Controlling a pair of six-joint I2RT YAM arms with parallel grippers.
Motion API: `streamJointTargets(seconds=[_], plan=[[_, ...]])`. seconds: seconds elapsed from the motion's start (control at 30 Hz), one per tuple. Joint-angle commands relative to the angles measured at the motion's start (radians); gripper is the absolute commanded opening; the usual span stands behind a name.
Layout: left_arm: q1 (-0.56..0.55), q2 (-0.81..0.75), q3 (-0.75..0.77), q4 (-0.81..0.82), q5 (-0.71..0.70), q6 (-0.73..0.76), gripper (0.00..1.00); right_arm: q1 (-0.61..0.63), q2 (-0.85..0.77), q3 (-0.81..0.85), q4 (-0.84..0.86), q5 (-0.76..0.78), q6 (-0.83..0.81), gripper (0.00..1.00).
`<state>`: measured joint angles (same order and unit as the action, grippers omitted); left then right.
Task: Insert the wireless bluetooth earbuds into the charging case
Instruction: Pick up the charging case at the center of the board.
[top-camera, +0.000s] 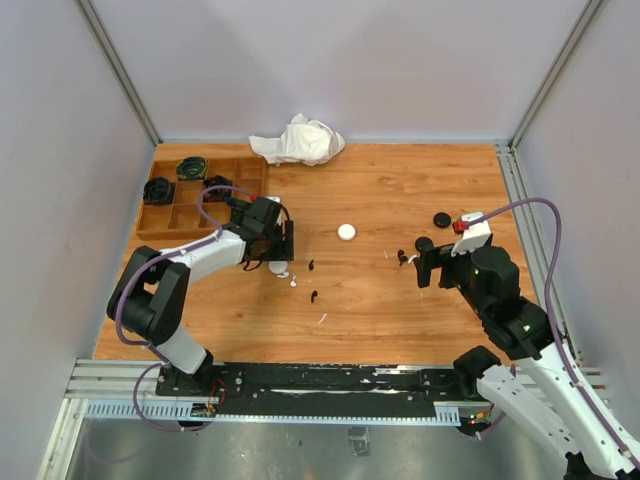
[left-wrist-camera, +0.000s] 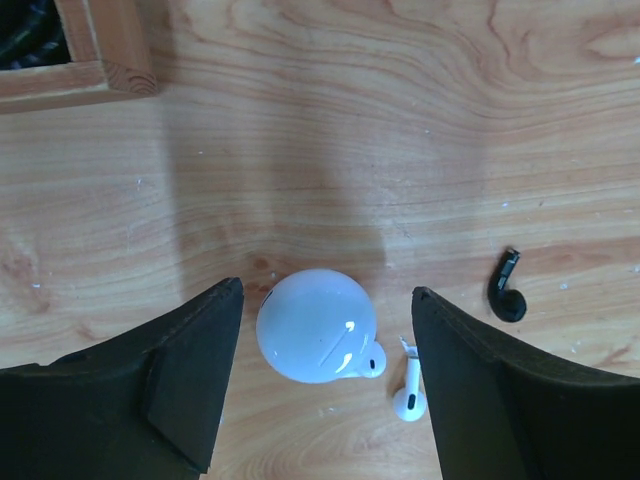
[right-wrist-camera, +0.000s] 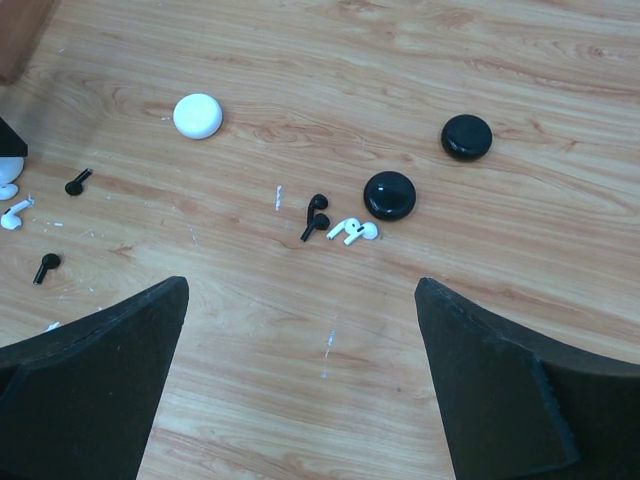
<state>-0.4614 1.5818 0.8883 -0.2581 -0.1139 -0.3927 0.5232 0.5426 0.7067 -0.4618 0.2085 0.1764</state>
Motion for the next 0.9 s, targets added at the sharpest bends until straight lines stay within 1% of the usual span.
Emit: streamJointTargets(seconds=[0.0,0.23,0.33,0.43,0.63,0.7,0.8,0.87], plan=[[0.001,0.035,0.03,0.013,0.017,0.03,0.73,-0.003,0.003,-0.013,0.036,-0.03,-0.005,0.99],[0.001,0.066,0.02,0.014,0.042,0.025,0.64,-0.003,0.037,-0.007,0.037,-0.086,-0.009,0.99],[0.001,0.048,-0.008,0.016,0.049,0.014,0.62,-0.003,0.068,0.002,0.036,-0.143,-0.019,0.98],[0.001,0.019,-0.036,0.027,0.055,-0.007,0.56,-0.003,0.104,0.003,0.052,-0.203,-0.019,0.99],[0.001,-0.02,-0.08,0.058,0.06,-0.057,0.5,0.001,0.195,-0.014,0.139,-0.324,-0.016,0.99],[0.001,-0.025,-0.089,0.06,0.062,-0.071,0.51,0.005,0.221,-0.015,0.164,-0.35,-0.011,0.99],[-0.006,-0.023,-0.091,0.049,0.055,-0.074,0.55,0.012,0.246,-0.012,0.176,-0.373,-0.007,0.99],[-0.018,-0.017,-0.083,0.028,0.027,-0.07,0.57,0.013,0.251,-0.013,0.176,-0.375,-0.005,0.99]])
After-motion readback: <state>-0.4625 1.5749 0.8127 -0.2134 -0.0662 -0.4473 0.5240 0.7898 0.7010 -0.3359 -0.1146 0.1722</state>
